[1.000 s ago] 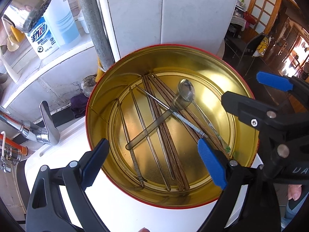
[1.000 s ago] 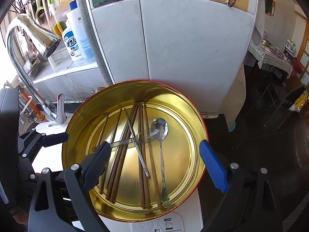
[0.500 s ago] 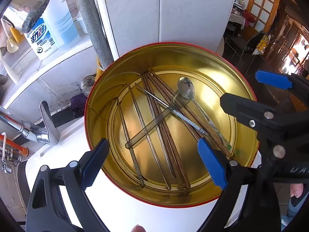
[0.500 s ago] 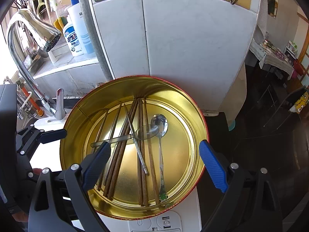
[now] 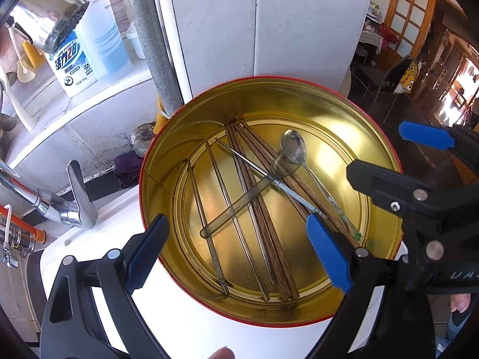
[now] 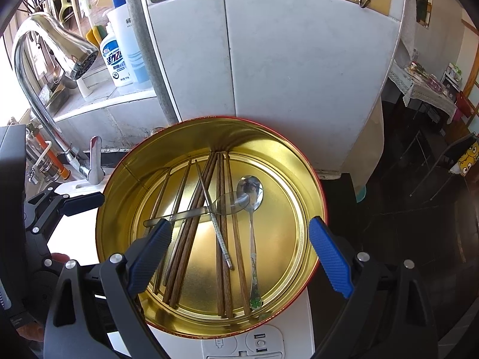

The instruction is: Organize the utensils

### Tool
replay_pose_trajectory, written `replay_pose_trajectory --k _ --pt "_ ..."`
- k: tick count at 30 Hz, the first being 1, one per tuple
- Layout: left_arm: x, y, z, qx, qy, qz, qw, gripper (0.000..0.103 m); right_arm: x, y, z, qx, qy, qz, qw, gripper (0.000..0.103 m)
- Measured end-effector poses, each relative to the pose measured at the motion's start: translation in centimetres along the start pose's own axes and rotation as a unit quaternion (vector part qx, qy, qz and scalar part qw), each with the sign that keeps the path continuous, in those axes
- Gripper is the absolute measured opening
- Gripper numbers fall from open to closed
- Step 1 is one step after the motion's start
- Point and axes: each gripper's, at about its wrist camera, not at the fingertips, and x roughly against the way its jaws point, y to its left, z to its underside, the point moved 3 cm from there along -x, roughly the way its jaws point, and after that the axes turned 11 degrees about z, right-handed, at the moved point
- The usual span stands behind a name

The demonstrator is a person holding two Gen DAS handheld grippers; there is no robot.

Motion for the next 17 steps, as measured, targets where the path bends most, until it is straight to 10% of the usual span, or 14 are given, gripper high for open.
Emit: replay_pose_trajectory --k 17 --pt "2.3 -2.6 1.8 0.005 -0.009 -0.067 0.9977 0.090 2.8 -3.6 1.5 -0.081 -0.044 -0.072 0.993 0.093"
